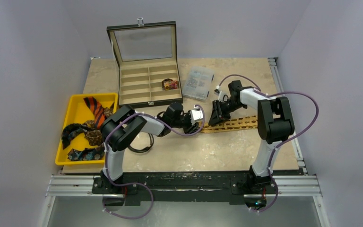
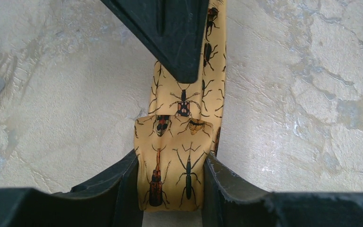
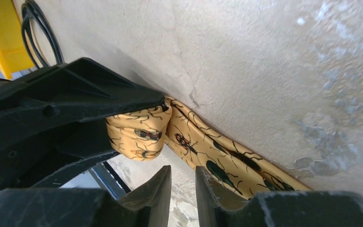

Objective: Roll the ties
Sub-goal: Roll the tie at the center of the board.

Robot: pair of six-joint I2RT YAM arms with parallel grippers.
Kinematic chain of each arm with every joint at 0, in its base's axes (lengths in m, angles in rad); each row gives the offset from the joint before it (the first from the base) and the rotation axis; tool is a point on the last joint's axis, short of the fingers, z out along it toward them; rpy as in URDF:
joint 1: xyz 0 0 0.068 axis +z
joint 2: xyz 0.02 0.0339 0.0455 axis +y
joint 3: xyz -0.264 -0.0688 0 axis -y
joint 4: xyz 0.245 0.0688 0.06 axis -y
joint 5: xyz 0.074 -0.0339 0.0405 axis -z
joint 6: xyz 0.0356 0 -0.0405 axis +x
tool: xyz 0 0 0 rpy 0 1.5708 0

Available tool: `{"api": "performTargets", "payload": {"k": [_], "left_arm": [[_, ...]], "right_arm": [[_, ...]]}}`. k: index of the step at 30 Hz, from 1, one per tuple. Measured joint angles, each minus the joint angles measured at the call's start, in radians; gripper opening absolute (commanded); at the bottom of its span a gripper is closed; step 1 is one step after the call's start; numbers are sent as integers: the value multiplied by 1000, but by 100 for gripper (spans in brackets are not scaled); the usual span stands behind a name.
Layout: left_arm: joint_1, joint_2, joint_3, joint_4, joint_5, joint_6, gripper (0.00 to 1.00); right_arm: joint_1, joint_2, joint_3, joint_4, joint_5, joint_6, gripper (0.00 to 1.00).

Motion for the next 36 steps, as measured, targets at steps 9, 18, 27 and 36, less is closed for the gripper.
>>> {"api": "performTargets", "payload": {"k": [9,18,27,36], "left_arm": [[0,-9,27,-70,1,16,0],[36,-22,118,-282,97,65,1],[37,-45,172,-478,89,143,3],[17,-23,269,-657,8,278,4]], "right_arm": [[0,47,-47,17,30,4,20],[-17,96,-19,0,-13,38,20],[-11,130,6,3,-40,84,20],[-6,141,35,-3,-71,101,40]]}}
